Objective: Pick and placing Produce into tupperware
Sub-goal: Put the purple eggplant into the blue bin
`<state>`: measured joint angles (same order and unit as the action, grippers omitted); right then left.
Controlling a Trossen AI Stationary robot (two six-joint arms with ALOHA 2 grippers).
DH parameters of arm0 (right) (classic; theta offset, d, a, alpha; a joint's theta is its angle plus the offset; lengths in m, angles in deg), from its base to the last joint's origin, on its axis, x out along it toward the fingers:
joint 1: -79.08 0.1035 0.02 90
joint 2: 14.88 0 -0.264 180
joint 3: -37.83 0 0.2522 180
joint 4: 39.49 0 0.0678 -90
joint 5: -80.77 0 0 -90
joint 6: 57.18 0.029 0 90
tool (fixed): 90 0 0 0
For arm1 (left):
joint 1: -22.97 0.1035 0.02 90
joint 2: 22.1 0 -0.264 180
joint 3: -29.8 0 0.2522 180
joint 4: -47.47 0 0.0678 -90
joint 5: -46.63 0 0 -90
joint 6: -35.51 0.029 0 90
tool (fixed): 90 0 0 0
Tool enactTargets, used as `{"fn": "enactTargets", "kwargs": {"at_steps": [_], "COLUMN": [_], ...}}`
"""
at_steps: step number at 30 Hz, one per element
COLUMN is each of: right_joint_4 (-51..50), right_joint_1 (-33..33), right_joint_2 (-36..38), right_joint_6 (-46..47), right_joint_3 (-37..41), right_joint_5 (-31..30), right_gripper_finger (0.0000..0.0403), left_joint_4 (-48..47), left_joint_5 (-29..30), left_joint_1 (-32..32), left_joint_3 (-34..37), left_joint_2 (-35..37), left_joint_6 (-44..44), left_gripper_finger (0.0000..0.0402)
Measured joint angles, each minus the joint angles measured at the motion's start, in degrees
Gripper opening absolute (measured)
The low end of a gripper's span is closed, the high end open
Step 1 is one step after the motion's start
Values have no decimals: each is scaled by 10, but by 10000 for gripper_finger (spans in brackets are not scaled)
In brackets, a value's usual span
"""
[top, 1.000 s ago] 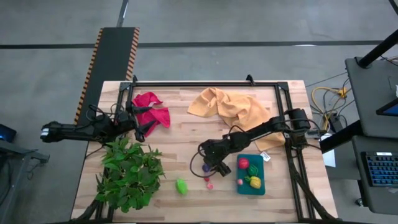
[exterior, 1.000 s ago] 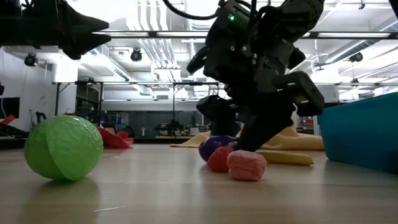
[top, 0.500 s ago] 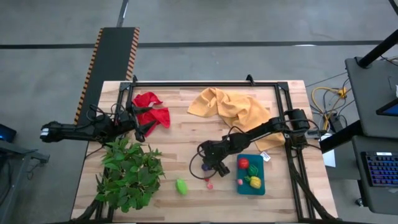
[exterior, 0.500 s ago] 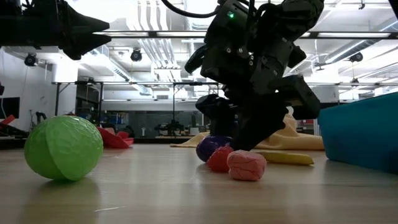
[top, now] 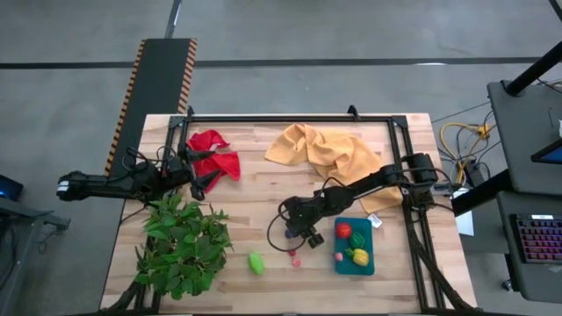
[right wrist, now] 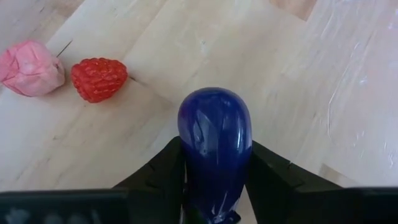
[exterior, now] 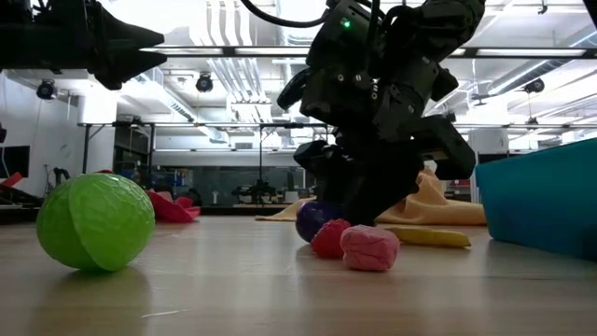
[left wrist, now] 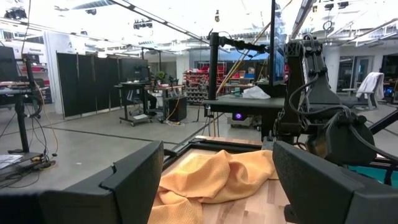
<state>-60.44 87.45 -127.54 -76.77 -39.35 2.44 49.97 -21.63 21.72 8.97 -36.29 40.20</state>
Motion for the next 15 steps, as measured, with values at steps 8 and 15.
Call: {"fn": "enactTargets", "kwargs": {"at_steps": [8, 15], "right_joint_4": [-57, -131], "right_joint_1": [-14, -24], "right_joint_2": [48, 143], "right_joint_6": [3, 33], "right_joint_3": [-9, 1], "right_joint_5": [-4, -2], "right_gripper_finger": [127, 125], "left_joint_4": [0, -1], "left_joint_5": [0, 0], "left_joint_1": [0, 0], "left_joint_3": [0, 0], "left_joint_2": [0, 0], "left_joint_6": [0, 0], "left_gripper_finger": [288, 288]}}
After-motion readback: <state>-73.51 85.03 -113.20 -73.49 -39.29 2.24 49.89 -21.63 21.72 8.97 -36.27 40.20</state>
